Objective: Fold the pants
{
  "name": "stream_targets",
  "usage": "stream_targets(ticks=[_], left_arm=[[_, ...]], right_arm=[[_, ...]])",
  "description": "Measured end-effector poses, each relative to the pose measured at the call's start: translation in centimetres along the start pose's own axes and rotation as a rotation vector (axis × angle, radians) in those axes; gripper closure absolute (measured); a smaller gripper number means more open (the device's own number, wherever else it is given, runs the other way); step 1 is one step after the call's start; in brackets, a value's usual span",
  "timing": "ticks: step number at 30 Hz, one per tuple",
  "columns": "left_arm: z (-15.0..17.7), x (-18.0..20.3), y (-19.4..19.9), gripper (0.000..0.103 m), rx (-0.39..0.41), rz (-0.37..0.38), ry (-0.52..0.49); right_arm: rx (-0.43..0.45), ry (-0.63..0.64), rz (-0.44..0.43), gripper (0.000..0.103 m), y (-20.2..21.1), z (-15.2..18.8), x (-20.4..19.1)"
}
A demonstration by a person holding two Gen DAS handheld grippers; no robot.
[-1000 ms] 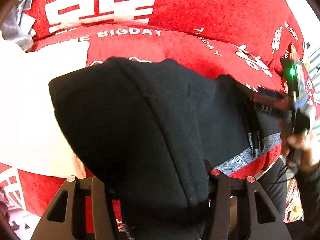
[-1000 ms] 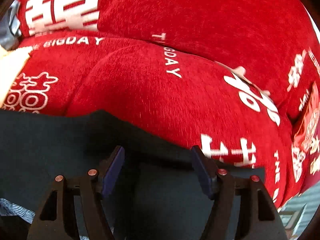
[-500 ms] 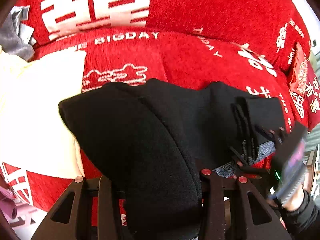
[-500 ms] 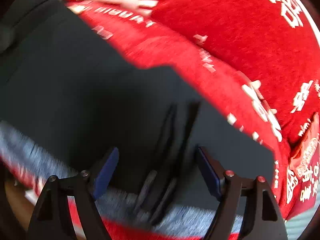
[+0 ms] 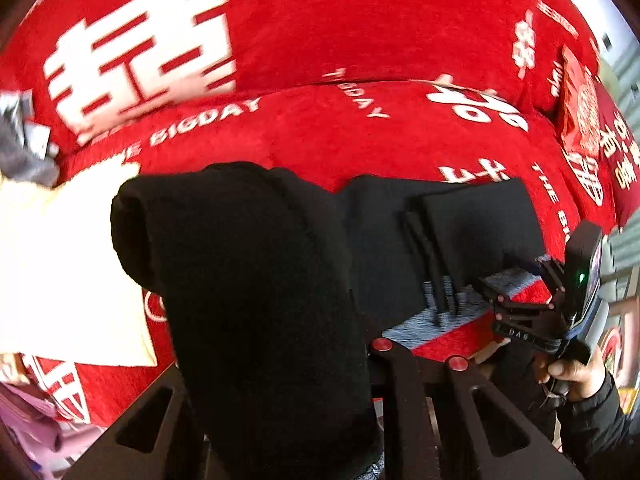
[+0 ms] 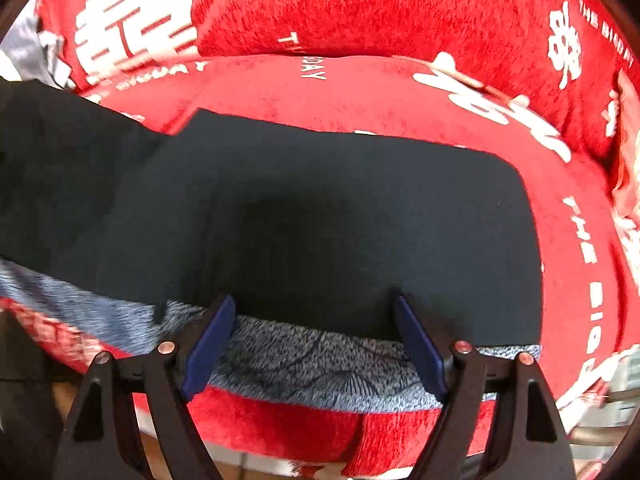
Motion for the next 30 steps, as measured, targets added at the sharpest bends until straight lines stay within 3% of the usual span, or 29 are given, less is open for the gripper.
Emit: stream_targets(ticks=[6,9,12,17,22,26,29,30], left_arm=[[-3.8,6.5,0.8,0.085,-0.015,0.035,-0.048],[-5.3,10.1,0.3,0.085,-0.029,0.060,-0.070],[-6.4,14.6,-0.8,0.085,-0.059,0.053,-0.113],[-8.1,21.4,-3.2,0.084,-0.108,0.063,-0.181],[-7.8,26.9,-7.4,0.084,-0.173,-0.006,-0.283],[-7.1,28.7,-12.1,0.083,-0.251,-0.052,-0.290],[-6.5,29.0,-15.2,0.075,-0.314,-0.056,-0.280],[-6.4,29.0,-15.9,0.064,-0.332,-0.056,-0.271]], right_arm=[[0.012,-0.083,0.075,0.019,0.5,0.8,6.6],[0.039,-0.083,0.031,0.019,0.9,1.2,7.1],[0.061,-0.053,0.041,0.019,2.1,1.5,6.7],[0.092,-0.108,0.044,0.019,3.7,1.2,9.6],[0.099,-0.209,0.068,0.018,4.2,1.9,13.9],[0.087,-0.290,0.009,0.018,3.1,3.4,15.9],[0.086,-0.284,-0.017,0.018,2.7,4.0,15.7],[0.087,-0.280,-0.021,0.018,2.7,4.2,15.6]])
Point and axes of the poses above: each gripper's, at about its wrist camera, not at the fingertips, and y roughly against the way its jaws point, x to its right, z to its underside, the point moved 3 cm from there along -y, roughly the way its jaws point, and after that the axes turned 7 degrees about x, right-handed, at the moved point
